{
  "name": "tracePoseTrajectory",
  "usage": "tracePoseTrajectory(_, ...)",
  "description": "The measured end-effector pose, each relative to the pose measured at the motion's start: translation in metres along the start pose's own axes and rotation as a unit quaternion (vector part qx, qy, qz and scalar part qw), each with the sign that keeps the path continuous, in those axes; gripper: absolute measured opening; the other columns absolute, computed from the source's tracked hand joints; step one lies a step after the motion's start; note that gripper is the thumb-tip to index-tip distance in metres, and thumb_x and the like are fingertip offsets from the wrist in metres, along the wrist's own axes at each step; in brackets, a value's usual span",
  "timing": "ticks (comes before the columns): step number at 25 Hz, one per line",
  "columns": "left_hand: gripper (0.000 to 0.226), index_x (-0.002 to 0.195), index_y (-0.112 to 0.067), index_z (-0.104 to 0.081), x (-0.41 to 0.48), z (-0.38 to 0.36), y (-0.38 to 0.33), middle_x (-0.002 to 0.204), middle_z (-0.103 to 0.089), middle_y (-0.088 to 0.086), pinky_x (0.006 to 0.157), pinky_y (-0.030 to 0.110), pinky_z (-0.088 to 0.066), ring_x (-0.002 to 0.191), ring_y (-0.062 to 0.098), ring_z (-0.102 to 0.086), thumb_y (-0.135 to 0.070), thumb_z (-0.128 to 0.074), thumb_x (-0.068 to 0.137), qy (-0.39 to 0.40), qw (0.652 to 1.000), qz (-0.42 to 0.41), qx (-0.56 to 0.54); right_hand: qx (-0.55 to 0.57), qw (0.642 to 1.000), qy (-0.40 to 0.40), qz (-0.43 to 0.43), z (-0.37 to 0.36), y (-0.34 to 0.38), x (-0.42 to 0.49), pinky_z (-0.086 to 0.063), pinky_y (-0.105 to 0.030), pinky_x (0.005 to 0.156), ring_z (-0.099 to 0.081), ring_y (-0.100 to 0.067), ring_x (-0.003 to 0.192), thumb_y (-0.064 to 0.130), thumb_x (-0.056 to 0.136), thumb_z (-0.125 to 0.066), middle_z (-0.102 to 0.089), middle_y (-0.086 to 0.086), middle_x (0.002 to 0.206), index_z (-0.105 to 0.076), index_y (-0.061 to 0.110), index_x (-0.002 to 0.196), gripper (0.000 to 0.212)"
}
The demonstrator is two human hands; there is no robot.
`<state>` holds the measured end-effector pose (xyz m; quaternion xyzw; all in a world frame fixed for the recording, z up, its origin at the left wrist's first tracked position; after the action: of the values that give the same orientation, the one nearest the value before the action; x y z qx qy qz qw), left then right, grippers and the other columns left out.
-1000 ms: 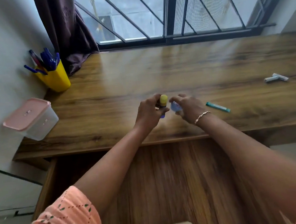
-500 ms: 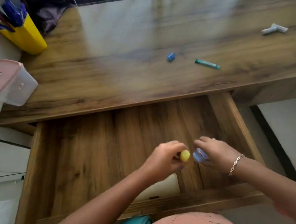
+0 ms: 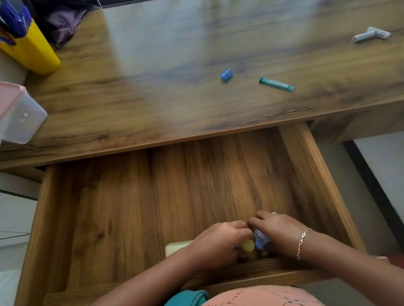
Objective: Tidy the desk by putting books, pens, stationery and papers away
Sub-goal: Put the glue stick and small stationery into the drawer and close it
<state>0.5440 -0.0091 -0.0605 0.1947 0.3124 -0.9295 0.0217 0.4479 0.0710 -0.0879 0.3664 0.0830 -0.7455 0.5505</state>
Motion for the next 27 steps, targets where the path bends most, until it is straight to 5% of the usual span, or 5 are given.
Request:
tracePoseTrajectory(8, 0.036, 0.125, -0.021, -0.046, -0.0010, -0.0032, -0.0015, 0.119, -0.058, 0.005, 0.091, 0.035, -0.047, 0.110, 0.022, -0.055, -0.021, -0.057, 0.090, 0.010, 0.998, 0.049, 0.023, 0.037, 0.999, 0.010, 0.025, -0.0037, -0.0012, 0.0007, -0.043, -0.030, 0.088, -0.052, -0.025, 0.110, 0.020, 0.088, -0.055, -0.052, -0.007, 0.117, -0.050, 0.021, 0.122, 0.034)
tracePoseTrajectory(12, 0.036, 0.125, -0.017, -0.048, 0.0012, -0.0081, -0.0001, 0.118, -0.063, 0.008, 0.120, 0.036, -0.012, 0.117, 0.021, -0.054, -0.016, -0.056, 0.090, 0.023, 0.997, 0.053, 0.052, 0.032, 0.999, 0.008, 0.032, -0.0043, -0.0028, -0.0001, -0.042, -0.030, 0.086, -0.052, -0.023, 0.110, 0.017, 0.090, -0.052, -0.053, -0.006, 0.118, -0.050, 0.021, 0.123, 0.033)
tracePoseTrajectory(16, 0.044, 0.130, -0.018, -0.044, -0.0015, -0.0068, 0.0010, 0.118, -0.064, 0.007, 0.118, 0.032, 0.008, 0.121, 0.018, -0.053, -0.003, -0.051, 0.089, 0.031, 0.997, 0.049, 0.051, 0.028, 0.999, 0.004, 0.034, -0.0054, -0.0046, -0.0010, -0.043, -0.028, 0.086, -0.052, -0.021, 0.111, 0.015, 0.089, -0.054, -0.053, -0.004, 0.121, -0.048, 0.022, 0.124, 0.036)
tracePoseTrajectory(21, 0.048, 0.134, -0.020, -0.040, -0.0030, -0.0092, 0.0041, 0.119, -0.065, 0.005, 0.119, 0.033, 0.007, 0.127, 0.016, -0.049, -0.003, -0.050, 0.090, 0.041, 0.996, 0.067, 0.033, 0.032, 0.999, 0.002, 0.034, -0.0069, -0.0074, -0.0007, -0.045, -0.028, 0.089, -0.052, -0.019, 0.112, 0.013, 0.087, -0.057, -0.053, -0.002, 0.124, -0.048, 0.024, 0.125, 0.040)
tracePoseTrajectory(27, 0.050, 0.138, -0.020, -0.038, -0.0048, -0.0079, -0.0003, 0.132, -0.058, 0.004, 0.118, 0.034, -0.003, 0.143, 0.020, -0.021, -0.005, -0.049, 0.092, 0.057, 0.993, 0.104, 0.014, 0.035, 0.999, -0.004, 0.040, -0.0075, -0.0075, -0.0012, -0.045, -0.027, 0.090, -0.052, -0.018, 0.113, 0.011, 0.087, -0.057, -0.053, -0.002, 0.125, -0.047, 0.024, 0.126, 0.041)
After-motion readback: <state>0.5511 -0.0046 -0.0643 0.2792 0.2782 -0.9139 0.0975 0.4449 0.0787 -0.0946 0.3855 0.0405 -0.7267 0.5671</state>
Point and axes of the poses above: each hand's wrist, its own x-axis towards the middle knuckle, its own z-axis out of the back of the hand, y = z × x, the point moved 4 cm from there along x, towards the middle knuckle
